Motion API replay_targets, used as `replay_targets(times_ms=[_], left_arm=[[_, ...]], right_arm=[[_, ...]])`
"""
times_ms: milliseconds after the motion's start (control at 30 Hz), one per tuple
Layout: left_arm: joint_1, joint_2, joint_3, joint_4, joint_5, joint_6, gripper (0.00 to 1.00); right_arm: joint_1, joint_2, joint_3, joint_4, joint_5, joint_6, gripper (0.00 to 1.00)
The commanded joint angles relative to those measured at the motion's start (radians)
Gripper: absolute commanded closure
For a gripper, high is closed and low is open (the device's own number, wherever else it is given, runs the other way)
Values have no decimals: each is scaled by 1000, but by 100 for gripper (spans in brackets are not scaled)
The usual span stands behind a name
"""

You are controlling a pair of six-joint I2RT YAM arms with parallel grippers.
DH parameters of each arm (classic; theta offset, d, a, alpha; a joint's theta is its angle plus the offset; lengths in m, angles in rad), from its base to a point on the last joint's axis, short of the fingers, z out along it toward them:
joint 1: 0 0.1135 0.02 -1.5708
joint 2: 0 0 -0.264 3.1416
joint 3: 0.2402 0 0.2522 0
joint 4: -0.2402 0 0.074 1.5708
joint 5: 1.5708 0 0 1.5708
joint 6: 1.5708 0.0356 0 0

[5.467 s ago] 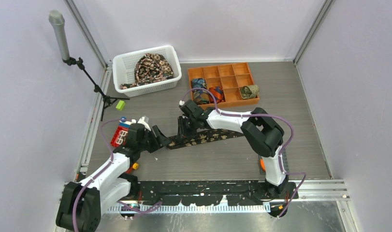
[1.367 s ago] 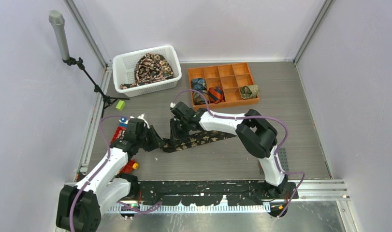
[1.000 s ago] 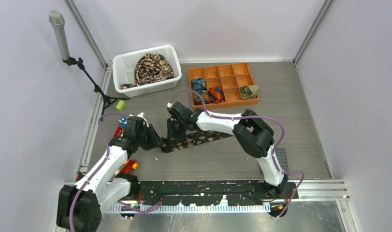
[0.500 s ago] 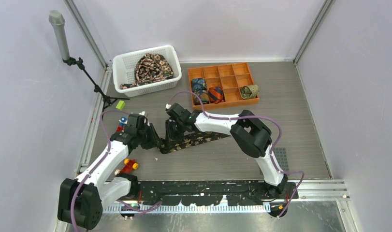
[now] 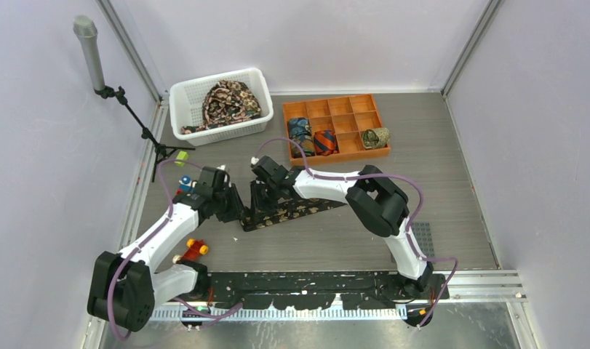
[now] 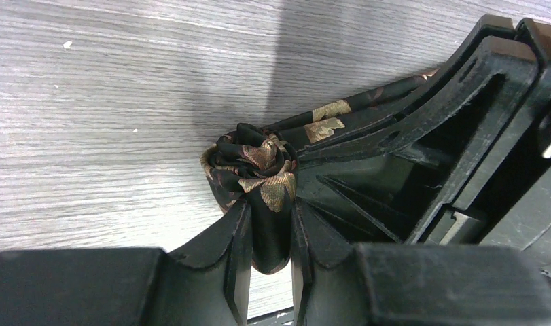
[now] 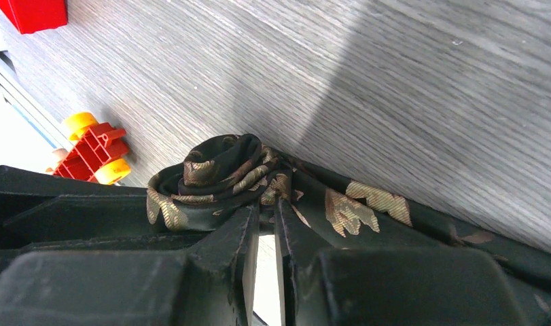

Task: Roll the ties
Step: Roll the tie at the center of the board.

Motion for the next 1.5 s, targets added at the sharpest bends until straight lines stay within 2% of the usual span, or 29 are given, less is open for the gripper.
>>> replay_targets(times_ms=[0,633,1067,1267,1467], left_arm=[[-39,34,45,80,18,-31,79],[-116,122,94,50,-87,-43,79],[-138,135,109,37,-114,-40,80],[-151,148,121,32,-119,-38,79],[-170,172,135,30,-122,-32,74]], right_arm=[[15,-27,-14,54,-31,10,80],[-74,-168,-124,5,41,-42,80],[-99,-171,-177,-43,113,-89,81],[-99,-146,-186,-37,98,-86,82],[-99,-145,-187,-31,93,-82,83]])
